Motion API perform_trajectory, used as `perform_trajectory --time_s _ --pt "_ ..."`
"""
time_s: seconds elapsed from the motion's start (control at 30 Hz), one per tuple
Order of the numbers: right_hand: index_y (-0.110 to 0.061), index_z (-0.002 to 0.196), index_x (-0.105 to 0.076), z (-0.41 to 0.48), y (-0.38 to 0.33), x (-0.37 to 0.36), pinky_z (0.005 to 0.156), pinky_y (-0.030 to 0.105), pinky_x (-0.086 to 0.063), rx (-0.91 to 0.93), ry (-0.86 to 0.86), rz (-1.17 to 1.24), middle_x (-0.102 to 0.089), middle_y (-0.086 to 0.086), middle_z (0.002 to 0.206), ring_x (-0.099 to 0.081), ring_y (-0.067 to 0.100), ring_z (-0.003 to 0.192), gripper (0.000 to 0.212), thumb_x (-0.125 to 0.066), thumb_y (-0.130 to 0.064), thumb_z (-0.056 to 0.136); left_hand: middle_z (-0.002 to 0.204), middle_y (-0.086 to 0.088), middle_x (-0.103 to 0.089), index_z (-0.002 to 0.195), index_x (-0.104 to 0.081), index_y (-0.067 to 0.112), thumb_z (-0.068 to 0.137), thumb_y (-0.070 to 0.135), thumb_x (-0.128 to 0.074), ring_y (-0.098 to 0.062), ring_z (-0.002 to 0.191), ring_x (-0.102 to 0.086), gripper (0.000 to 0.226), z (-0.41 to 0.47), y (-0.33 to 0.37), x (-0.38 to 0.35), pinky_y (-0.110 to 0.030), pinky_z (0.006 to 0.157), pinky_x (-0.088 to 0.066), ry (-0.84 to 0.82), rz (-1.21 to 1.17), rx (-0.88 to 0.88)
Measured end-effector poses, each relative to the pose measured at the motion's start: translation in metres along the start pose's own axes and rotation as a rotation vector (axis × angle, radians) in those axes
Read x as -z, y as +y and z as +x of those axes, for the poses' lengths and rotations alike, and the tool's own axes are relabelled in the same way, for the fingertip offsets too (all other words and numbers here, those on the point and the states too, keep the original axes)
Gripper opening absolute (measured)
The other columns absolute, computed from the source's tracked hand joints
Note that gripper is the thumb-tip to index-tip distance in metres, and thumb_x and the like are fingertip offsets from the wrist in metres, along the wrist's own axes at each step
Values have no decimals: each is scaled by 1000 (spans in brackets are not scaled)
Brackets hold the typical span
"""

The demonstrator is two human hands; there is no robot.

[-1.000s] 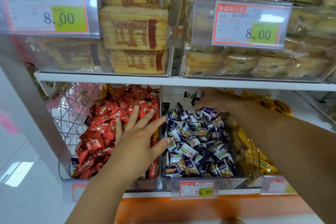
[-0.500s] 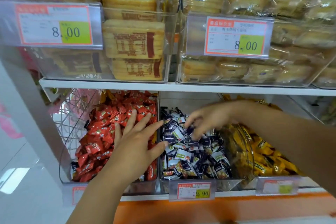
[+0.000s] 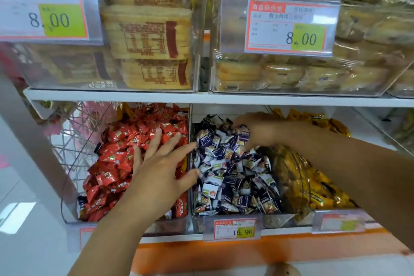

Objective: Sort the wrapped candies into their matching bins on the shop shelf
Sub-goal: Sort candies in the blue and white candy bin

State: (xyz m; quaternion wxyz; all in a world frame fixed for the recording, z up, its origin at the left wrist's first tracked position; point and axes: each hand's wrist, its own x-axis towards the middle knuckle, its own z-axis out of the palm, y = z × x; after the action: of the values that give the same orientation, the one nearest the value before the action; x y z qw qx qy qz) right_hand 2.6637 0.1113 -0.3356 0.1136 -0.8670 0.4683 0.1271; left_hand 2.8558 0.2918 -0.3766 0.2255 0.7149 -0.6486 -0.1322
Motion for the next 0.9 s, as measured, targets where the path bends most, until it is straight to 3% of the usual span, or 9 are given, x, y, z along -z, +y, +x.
perform_trajectory --time_s 0.1,0.17,0.23,0.33,0.43,0.57,0.73,0.83,0.9 --pt "-27 131 -53 -23 -20 -2 82 22 -42 146 -59 -62 -48 -3 138 -55 10 106 50 -67 -42 85 155 26 -2 138 -25 56 89 56 -48 0 138 30 54 0 1 -1 -45 113 23 9 11 -10" --pt "-38 146 -28 -28 -38 -18 97 29 -43 180 -273 8 -29 -3 152 -47 13 123 80 -70 -53 78 155 26 -2 139 -25 56 90 55 -48 0 138 30 54 -1 2 -1 -45 113 23 11 14 -9" --pt "-44 149 4 -22 -58 -38 111 46 -31 120 -437 -24 9 -2 160 -17 28 145 109 -71 -60 72 154 27 -3 139 -24 55 90 55 -47 0 139 29 54 -2 2 -1 -45 114 22 15 23 -6" --pt "-33 147 22 -7 -73 -64 112 53 -27 53 -402 -126 32 2 154 5 40 145 125 -73 -60 70 155 26 -6 140 -29 52 90 53 -50 1 139 27 54 -2 2 -1 -44 113 22 24 17 -12" --pt "-29 151 11 4 -68 -72 110 53 -32 31 -285 -126 24 1 157 1 42 144 117 -76 -47 74 154 27 -8 140 -31 50 90 51 -51 2 139 26 54 -1 2 0 -45 114 22 22 6 -11" --pt "-27 148 -22 18 -49 -64 97 44 -49 41 -32 -96 -7 6 158 -34 38 134 88 -76 -27 79 153 29 -8 140 -31 51 91 51 -50 2 139 26 53 -2 3 0 -45 113 23 28 24 -7" --pt "-23 147 -33 23 -25 -30 65 26 -51 -20 -12 216 -58 7 116 -58 16 80 80 -75 -16 79 154 28 -8 138 -32 53 90 52 -51 1 140 24 52 -1 1 -1 -46 114 22 26 -4 -10" --pt "-20 146 -32 10 -8 -2 60 26 -56 -86 25 378 -46 7 137 -56 21 95 83 -79 -26 77 154 27 -8 138 -32 54 89 54 -51 0 141 24 52 -1 -1 0 -45 114 21 23 -9 -15" --pt "-21 147 -28 1 -1 7 72 31 -57 -89 -30 523 -35 4 147 -49 25 119 91 -80 -36 74 155 26 -7 138 -31 54 88 56 -49 -1 141 25 53 -1 -1 0 -45 114 22 20 -4 -18"
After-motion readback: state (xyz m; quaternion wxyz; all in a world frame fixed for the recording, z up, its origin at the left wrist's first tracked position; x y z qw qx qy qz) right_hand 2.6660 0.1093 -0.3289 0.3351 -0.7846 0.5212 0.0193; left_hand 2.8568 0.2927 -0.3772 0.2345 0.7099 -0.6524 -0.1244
